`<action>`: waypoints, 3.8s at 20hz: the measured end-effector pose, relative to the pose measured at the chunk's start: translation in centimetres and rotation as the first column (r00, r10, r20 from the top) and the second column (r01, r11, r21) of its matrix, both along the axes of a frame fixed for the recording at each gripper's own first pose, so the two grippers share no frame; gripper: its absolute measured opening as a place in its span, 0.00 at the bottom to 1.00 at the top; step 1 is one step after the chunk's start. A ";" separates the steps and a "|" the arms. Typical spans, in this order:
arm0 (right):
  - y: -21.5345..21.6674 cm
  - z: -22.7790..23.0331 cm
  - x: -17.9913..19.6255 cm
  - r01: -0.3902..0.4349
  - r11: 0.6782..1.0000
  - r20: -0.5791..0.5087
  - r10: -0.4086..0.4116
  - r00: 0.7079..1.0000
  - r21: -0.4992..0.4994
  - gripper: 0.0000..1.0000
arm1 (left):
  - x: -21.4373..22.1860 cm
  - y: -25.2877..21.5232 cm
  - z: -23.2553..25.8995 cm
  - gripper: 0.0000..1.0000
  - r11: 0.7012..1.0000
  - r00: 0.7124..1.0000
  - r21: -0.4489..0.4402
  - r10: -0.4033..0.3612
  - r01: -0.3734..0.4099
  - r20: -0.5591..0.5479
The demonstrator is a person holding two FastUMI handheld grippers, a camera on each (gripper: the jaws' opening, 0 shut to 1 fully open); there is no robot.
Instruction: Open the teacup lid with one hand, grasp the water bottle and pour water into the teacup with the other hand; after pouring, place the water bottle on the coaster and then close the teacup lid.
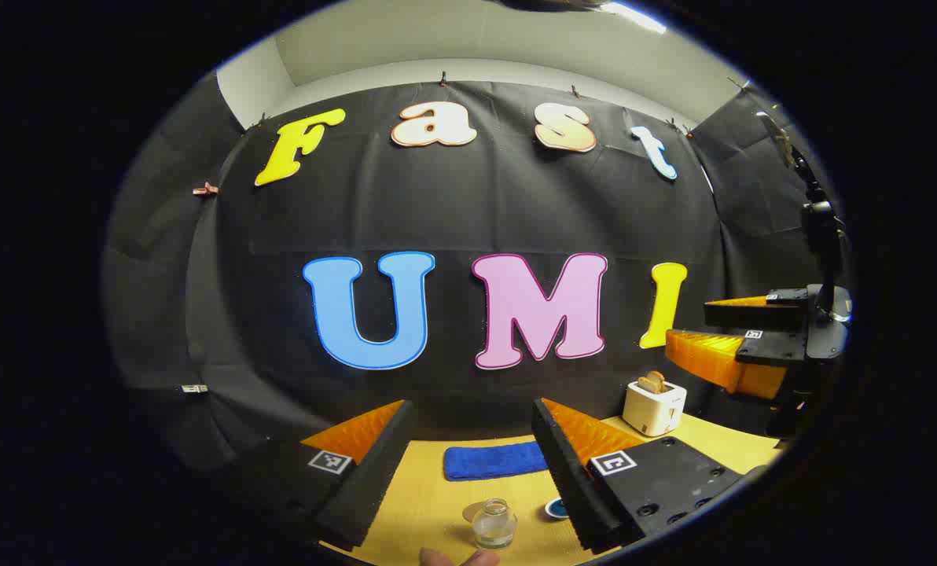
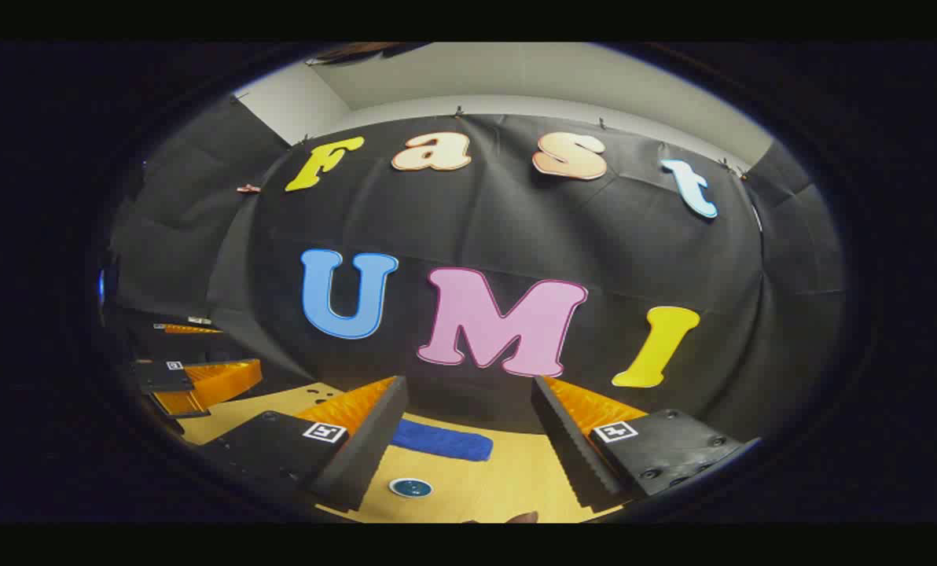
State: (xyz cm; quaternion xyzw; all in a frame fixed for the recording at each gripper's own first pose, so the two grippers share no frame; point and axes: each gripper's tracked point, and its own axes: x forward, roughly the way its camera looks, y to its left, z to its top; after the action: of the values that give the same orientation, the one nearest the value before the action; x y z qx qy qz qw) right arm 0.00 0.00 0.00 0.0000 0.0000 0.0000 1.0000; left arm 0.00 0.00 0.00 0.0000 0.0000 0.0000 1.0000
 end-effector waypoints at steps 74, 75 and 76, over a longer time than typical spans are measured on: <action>-1.7 -33.5 4.5 -0.074 0.989 -0.259 0.104 0.960 0.126 0.33 | 8.8 0.2 -34.6 0.74 0.875 0.927 0.481 0.131 0.058 -0.351; -2.2 -33.5 4.2 -0.066 0.990 -0.257 0.096 0.962 0.123 0.31 | 9.3 0.4 -34.4 0.74 0.831 0.926 0.551 0.144 0.078 -0.348; -2.8 -33.4 3.9 -0.059 0.991 -0.253 0.087 0.963 0.117 0.31 | 9.9 0.5 -34.4 0.73 0.787 0.925 0.610 0.161 0.091 -0.345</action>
State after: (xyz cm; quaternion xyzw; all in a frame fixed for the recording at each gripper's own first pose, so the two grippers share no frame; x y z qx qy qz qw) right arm 3.87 -2.82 -33.40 0.0544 0.1301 0.0369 0.9893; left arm 9.85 0.53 -34.39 0.3256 0.1931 0.0189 0.9254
